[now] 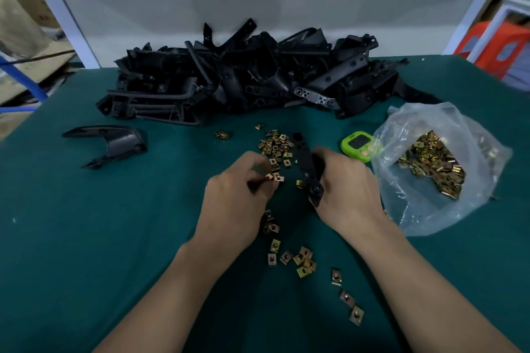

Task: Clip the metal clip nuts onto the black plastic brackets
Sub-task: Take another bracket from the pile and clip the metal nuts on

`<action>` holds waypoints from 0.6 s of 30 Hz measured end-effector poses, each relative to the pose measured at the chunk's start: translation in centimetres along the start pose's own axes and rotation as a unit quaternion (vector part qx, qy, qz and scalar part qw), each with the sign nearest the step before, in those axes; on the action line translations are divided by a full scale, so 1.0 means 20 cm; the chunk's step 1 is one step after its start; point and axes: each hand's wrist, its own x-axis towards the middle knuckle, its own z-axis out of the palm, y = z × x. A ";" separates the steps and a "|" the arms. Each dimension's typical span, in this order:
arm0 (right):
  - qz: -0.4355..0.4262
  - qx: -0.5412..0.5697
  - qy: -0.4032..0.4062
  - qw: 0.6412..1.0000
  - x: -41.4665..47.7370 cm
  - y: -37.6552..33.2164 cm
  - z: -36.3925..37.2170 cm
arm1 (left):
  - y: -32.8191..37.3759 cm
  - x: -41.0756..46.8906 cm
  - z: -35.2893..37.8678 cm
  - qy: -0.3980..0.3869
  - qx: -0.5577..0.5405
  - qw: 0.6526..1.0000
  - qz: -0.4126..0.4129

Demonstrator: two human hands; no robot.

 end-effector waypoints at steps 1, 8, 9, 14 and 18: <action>0.002 -0.008 -0.007 1.000 0.00 0.00 -0.01 | 0.00 0.00 -0.01 0.002 -0.037 0.999 -0.026; 0.015 -0.037 0.021 0.999 -0.02 -0.01 -0.01 | -0.02 0.05 0.00 0.004 -0.209 0.976 -0.065; 0.014 -0.029 0.034 0.999 -0.02 -0.01 -0.01 | -0.02 0.05 0.01 0.008 -0.228 0.972 -0.064; 0.007 0.017 0.100 0.995 -0.02 -0.01 0.00 | 0.01 0.04 -0.01 0.013 -0.300 0.953 -0.051; 0.005 -0.005 0.059 0.998 -0.03 -0.02 0.00 | 0.06 0.01 -0.03 -0.012 -0.306 0.950 -0.068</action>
